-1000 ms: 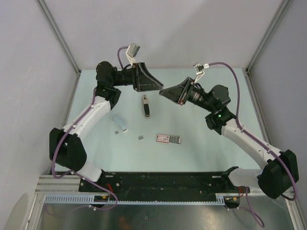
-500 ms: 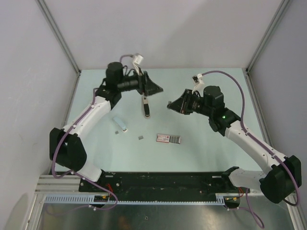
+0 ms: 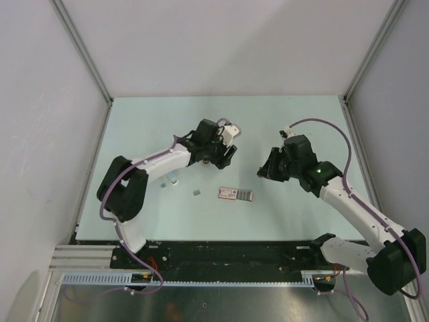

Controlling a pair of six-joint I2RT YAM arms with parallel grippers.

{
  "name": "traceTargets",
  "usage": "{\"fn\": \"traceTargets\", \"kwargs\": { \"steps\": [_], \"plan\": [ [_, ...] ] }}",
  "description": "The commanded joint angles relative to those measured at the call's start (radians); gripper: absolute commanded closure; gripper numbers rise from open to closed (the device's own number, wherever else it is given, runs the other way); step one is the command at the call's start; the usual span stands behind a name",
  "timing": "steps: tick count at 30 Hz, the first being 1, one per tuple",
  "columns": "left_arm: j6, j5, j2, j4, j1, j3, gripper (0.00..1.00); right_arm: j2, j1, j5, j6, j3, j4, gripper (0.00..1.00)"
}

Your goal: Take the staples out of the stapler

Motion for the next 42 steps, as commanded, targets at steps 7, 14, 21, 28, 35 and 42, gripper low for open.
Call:
{"fn": "traceTargets", "kwargs": {
  "steps": [7,14,21,28,35,42],
  "plan": [
    [0.176,-0.174,0.014,0.065,-0.094,-0.094,0.35,-0.045,-0.014,0.049,0.0,-0.067,-0.07,1.0],
    [0.188,-0.194,0.022,0.094,-0.146,-0.144,0.36,-0.023,-0.016,0.037,0.007,-0.079,-0.049,1.0],
    [0.184,-0.206,0.01,0.101,-0.184,-0.183,0.37,-0.014,-0.026,0.033,0.001,-0.081,-0.047,1.0],
    [0.182,-0.205,0.001,0.103,-0.21,-0.218,0.37,-0.012,-0.037,0.023,-0.002,-0.081,-0.046,1.0],
    [0.178,-0.194,-0.017,0.102,-0.226,-0.236,0.38,-0.006,-0.037,0.019,-0.007,-0.087,-0.043,1.0],
    [0.172,-0.184,-0.082,0.101,-0.229,-0.278,0.38,0.031,-0.001,0.021,-0.019,-0.09,-0.025,1.0]
  ]
}}
